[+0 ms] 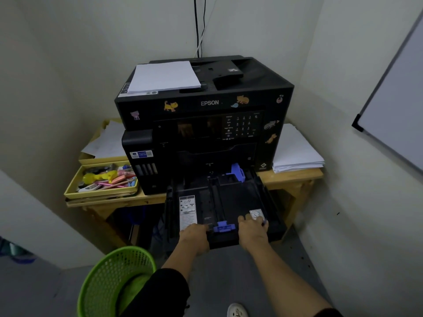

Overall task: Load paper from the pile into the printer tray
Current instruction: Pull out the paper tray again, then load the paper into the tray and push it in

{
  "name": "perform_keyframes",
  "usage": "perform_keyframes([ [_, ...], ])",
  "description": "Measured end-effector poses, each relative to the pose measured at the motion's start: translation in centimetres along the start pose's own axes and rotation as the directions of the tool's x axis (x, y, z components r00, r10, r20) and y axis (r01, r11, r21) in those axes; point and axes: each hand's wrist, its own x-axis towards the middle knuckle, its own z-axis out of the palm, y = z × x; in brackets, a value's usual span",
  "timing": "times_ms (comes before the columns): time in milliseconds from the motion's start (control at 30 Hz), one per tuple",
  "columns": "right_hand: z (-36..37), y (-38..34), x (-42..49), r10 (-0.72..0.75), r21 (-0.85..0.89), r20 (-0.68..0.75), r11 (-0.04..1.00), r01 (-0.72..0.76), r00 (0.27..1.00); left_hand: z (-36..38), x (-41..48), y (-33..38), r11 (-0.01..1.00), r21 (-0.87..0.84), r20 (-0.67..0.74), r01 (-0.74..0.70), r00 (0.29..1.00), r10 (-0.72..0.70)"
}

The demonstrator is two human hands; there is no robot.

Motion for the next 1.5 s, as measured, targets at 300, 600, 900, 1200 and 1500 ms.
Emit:
perform_keyframes([
  [300, -1.9, -0.7, 0.7, 0.026, -0.140, 0.198, 0.990, 0.002, 0.980, -0.3, 1.4, 0.8, 1.000, -0.004, 0.092, 0.003, 0.996, -0.003],
  [600, -10.7, -2.7, 4.1, -0.041, 0.111, -0.003, 0.993, 0.041, 0.999, -8.2, 4.7, 3.9, 0.994, 0.091, 0.008, -0.057, 0.998, 0.056],
  [900, -26.3, -7.4, 7.9, 0.062, 0.673, -0.634, 0.535, 0.510, 0.771, -26.0, 4.6, 4.7, 0.902, -0.278, -0.890, -0.331, 0.443, -0.111],
  [1200, -35.2, -12.9, 15.3, 0.086, 0.730, -0.595, 0.474, 0.493, 0.799, -35.4, 7.9, -0.1, 0.974, -0.213, -0.818, -0.080, 0.559, -0.133],
  [1500, -37.6, -16.0, 20.4, 0.049, 0.830, -0.336, 0.486, 0.271, 0.941, -38.4, 10.9, -2.9, 0.992, -0.113, -0.707, 0.057, 0.697, -0.120],
])
